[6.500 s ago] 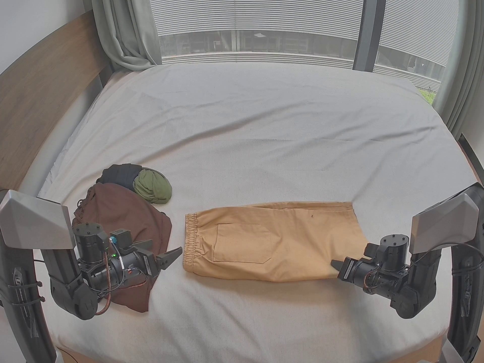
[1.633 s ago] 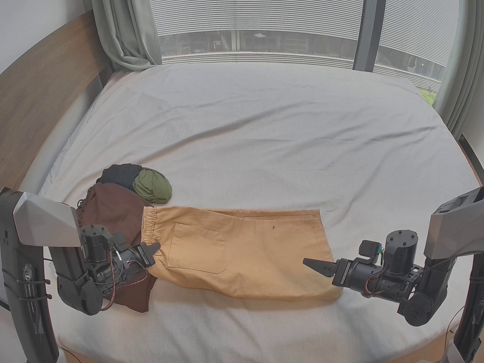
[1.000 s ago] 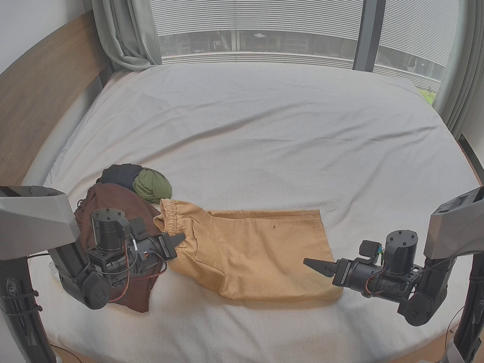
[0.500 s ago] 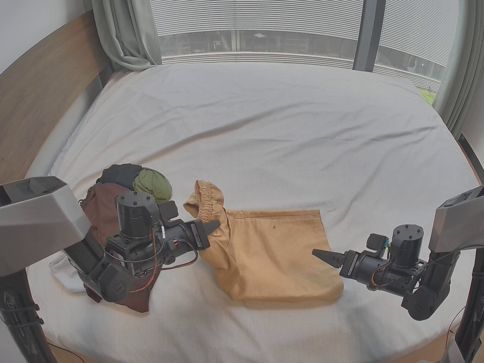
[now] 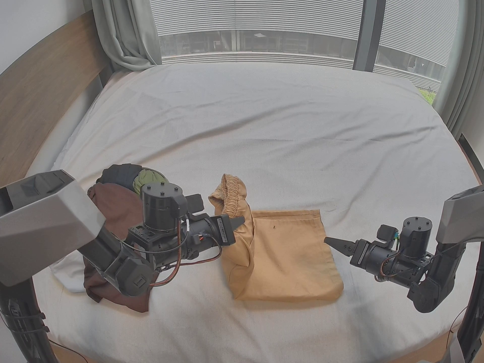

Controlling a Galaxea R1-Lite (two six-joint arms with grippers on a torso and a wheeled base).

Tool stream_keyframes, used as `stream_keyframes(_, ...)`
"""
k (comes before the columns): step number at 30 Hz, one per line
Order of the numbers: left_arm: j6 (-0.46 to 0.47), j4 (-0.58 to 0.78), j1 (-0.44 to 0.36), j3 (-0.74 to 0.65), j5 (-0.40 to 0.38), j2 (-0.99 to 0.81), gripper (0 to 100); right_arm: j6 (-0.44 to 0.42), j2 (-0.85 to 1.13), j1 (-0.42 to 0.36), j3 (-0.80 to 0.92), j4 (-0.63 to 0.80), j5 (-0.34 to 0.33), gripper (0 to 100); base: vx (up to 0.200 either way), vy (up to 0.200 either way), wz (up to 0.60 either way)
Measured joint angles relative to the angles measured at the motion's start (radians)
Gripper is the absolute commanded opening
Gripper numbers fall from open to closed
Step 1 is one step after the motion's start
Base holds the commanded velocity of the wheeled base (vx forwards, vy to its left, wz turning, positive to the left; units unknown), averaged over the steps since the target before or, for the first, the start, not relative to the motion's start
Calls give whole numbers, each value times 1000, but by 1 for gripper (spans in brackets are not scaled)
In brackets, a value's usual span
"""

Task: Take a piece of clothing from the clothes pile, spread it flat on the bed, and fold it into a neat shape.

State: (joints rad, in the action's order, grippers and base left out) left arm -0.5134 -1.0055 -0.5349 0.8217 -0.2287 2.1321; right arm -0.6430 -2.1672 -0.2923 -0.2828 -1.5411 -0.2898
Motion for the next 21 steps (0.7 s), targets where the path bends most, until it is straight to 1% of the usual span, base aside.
stream_keyframes(9, 0, 67, -51, 63, 18, 14, 0, 0, 13, 19, -5, 0, -12, 100, 0, 0, 0)
stream_keyframes(15, 0, 113, -86, 136, 38, 48, 0, 0, 22, 27, -7, 0, -14, 100, 0, 0, 0)
stream_keyframes(21, 0, 121, -127, 188, 44, 99, 0, 0, 31, 36, -11, 0, -14, 100, 0, 0, 0)
